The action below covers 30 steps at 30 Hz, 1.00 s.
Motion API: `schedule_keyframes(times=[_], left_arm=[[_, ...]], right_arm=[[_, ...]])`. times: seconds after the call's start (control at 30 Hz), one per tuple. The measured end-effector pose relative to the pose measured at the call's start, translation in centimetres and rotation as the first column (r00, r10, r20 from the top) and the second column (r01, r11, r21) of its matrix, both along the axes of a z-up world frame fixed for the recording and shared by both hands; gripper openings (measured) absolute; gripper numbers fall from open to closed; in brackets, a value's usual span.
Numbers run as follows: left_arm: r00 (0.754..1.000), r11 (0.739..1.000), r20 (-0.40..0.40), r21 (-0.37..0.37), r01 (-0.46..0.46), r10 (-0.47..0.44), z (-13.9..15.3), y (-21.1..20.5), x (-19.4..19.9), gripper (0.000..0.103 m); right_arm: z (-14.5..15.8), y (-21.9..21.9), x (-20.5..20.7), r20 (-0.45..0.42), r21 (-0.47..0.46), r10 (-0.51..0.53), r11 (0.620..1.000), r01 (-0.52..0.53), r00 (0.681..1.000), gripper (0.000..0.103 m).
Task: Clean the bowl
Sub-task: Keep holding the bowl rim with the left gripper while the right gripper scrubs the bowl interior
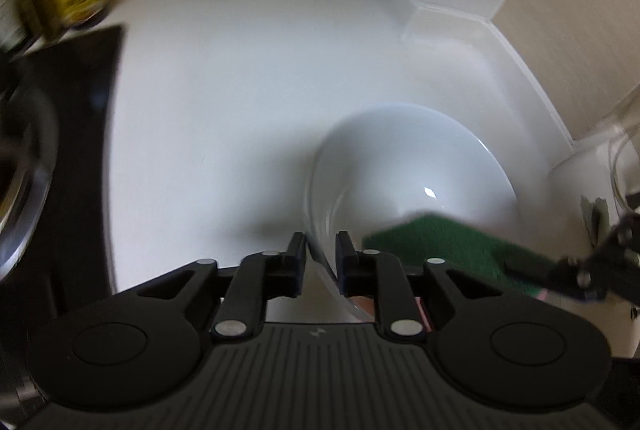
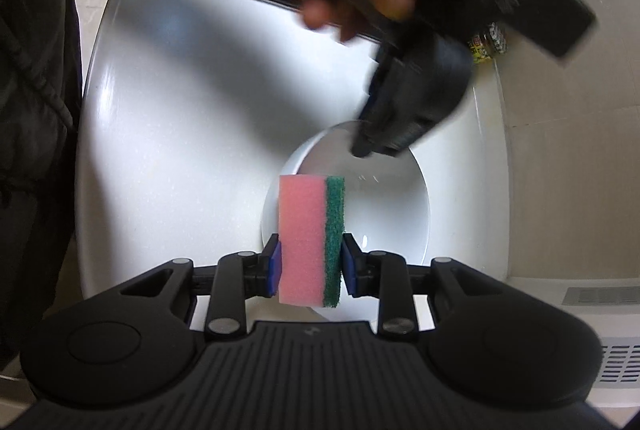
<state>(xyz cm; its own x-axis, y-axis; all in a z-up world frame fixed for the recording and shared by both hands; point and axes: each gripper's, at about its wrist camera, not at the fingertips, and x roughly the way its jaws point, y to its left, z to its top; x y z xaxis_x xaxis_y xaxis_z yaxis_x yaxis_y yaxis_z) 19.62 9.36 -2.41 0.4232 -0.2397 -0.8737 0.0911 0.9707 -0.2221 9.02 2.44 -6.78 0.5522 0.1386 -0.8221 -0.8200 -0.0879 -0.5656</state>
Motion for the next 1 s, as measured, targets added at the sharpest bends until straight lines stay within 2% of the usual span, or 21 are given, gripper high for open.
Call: schedule_keyframes(times=[0.07, 0.17, 0.3, 0.43, 0.53, 0.67, 0.73, 0.83, 0.9, 1.0], left_arm=[[1.0, 1.0, 0.007, 0.014, 0.005, -0.005, -0.1, 0.0, -0.1, 0.018], [0.995, 0.993, 0.007, 0.058, 0.1, -0.1, 0.1, 0.0, 1.5, 0.015], [0.984, 0.98, -0.007, 0.095, 0.176, -0.176, 0.1, -1.0, 4.3, 0.011], [0.997, 0.993, -0.004, 0.084, 0.08, -0.08, 0.3, -1.1, 3.7, 0.013], [1.0, 0.997, 0.016, 0.07, -0.02, 0.019, 0.4, -0.6, 0.2, 0.016], [0.998, 0.995, 0.002, 0.071, -0.065, 0.065, -0.8, -0.9, -0.9, 0.018], [0.999, 0.997, -0.011, 0.071, -0.041, 0.041, -1.2, -0.8, 0.0, 0.015], [0.998, 0.993, -0.013, 0.098, 0.063, -0.062, -1.0, -0.8, 2.2, 0.013], [0.995, 0.99, -0.011, 0.105, 0.099, -0.098, -1.0, -1.1, 3.7, 0.01], [0.998, 0.996, -0.008, 0.073, 0.058, -0.058, -0.9, -1.2, 4.1, 0.01]], right_arm=[[-0.1, 0.1, -0.2, -0.003, 0.003, 0.022, 1.0, -0.022, 1.0, 0.026], [-0.7, 0.7, -0.6, -0.005, 0.002, 0.064, 0.998, -0.064, 0.998, 0.026], [-1.4, 1.0, -0.9, 0.006, -0.025, 0.109, 0.994, -0.109, 0.994, 0.026], [-1.4, 0.8, -1.0, 0.014, -0.043, 0.103, 0.994, -0.102, 0.995, 0.026], [-1.7, 1.0, -0.4, 0.01, -0.025, 0.091, 0.996, -0.091, 0.996, 0.026], [-1.7, 0.5, 0.0, 0.005, -0.012, 0.098, 0.995, -0.098, 0.995, 0.026], [-2.2, 0.8, 0.0, 0.003, -0.015, 0.12, 0.993, -0.12, 0.993, 0.026], [-2.6, 1.2, -0.2, 0.002, -0.017, 0.15, 0.989, -0.149, 0.989, 0.026], [-2.9, 1.1, -0.2, 0.007, -0.026, 0.162, 0.986, -0.162, 0.987, 0.026], [-3.4, 0.9, 0.3, 0.017, -0.053, 0.164, 0.985, -0.163, 0.986, 0.026]])
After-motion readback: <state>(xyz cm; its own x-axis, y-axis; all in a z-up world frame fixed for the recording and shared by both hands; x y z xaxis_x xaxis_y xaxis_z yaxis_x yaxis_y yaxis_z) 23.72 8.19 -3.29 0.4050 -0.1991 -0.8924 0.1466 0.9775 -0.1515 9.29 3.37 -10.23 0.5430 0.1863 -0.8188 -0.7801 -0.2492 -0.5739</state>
